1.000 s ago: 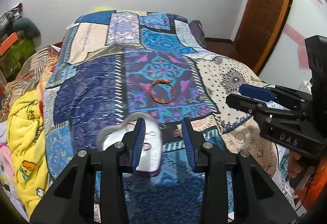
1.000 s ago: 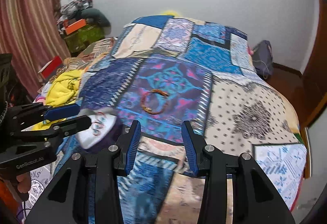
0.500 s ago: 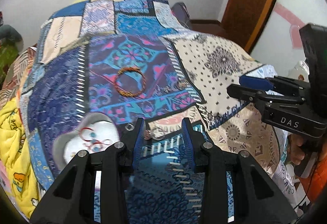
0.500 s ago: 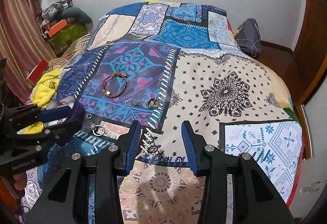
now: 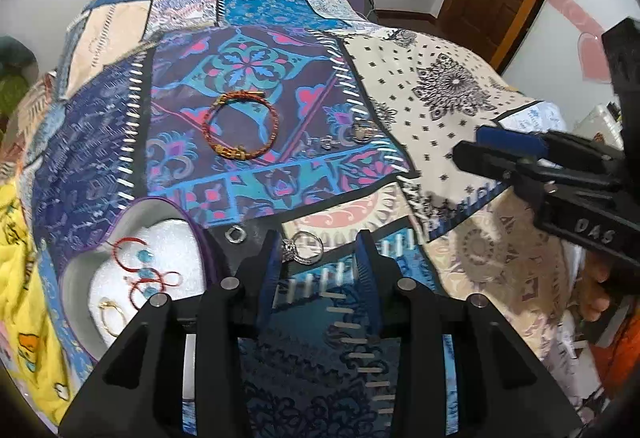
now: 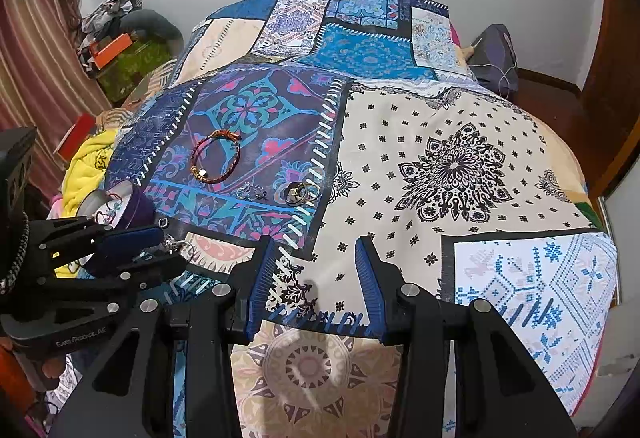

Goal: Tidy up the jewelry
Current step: 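Move the right tool back toward the silver rings beside the bracelet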

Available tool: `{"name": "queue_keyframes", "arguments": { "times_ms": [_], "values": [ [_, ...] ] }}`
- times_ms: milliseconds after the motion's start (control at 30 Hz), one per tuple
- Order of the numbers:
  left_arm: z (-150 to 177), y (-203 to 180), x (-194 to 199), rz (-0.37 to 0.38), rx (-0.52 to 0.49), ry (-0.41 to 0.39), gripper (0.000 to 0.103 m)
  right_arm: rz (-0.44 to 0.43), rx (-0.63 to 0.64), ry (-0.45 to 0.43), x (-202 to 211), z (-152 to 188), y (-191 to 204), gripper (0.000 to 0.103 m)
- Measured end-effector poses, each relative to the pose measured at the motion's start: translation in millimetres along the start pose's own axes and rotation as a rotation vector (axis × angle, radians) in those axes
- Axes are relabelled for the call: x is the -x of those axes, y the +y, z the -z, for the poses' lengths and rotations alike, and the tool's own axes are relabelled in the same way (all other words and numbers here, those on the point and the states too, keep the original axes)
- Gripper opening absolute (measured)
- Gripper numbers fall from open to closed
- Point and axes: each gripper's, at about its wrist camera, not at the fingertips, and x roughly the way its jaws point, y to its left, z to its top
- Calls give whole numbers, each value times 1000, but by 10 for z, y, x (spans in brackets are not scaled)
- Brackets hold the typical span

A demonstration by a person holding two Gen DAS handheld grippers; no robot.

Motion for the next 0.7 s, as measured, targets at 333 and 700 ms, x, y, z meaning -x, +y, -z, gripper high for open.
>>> {"name": "queue_keyframes", "arguments": {
  "times_ms": [333,700],
  "values": [
    [39,-103,40,-38,-8,-8,36,-10,0,5,-27,8,7,38],
    [-62,-106,-192,-74,-30,25,37,-19,-16,-9,5,-29,-31,38]
  ]
}}
